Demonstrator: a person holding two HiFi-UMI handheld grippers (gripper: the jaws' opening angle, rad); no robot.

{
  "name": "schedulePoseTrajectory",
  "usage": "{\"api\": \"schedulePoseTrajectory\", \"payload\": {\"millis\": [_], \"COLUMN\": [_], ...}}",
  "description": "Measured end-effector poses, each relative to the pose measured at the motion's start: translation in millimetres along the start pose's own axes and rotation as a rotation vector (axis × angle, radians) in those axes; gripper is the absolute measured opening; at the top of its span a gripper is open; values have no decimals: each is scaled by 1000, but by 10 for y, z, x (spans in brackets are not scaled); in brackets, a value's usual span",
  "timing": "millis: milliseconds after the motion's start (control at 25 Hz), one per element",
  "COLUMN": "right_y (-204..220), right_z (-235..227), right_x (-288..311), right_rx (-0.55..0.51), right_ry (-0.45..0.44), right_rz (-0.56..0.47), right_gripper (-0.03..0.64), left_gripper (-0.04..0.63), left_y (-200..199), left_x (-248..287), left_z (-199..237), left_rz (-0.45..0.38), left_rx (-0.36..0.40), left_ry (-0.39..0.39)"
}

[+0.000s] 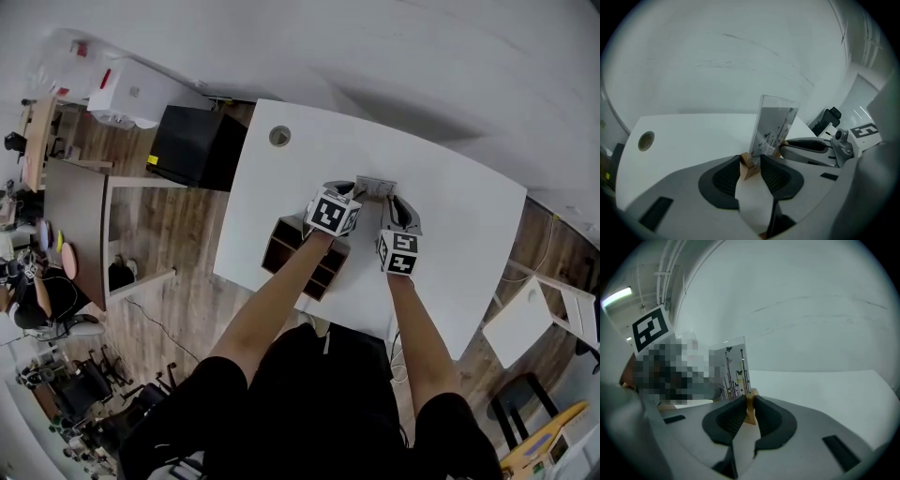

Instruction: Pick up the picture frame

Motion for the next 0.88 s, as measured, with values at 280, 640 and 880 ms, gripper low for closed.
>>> {"api": "schedulePoseTrajectory", "payload": {"millis": [280,640,880], "right_y": [-188,-349,-303], "right_z": [49,320,553], "right_x": [-266,-853,-1328], "right_rx": [14,-18,11], "right_ry": [7,4,26], "right_rz": [-56,-109,-152], "right_gripper": [71,71,69], "left_gripper": [143,143,143], "left_y": [-128,-67,90], "left_x": [-273,-882,-1301], "left_z": [-175,-506,-777], "left_rz": [-53,-125,-171], "left_rx": [28,56,89], "left_ry": [-7,-8,9]}}
Point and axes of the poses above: the fingertips, and each gripper's own axes: x forward along the fingers, z to its left, y out of its underside, the point moved 3 cm from there along -x, backward along the fingers, and after that the axes turned 4 degrees about -y, right-handed, at the moved point
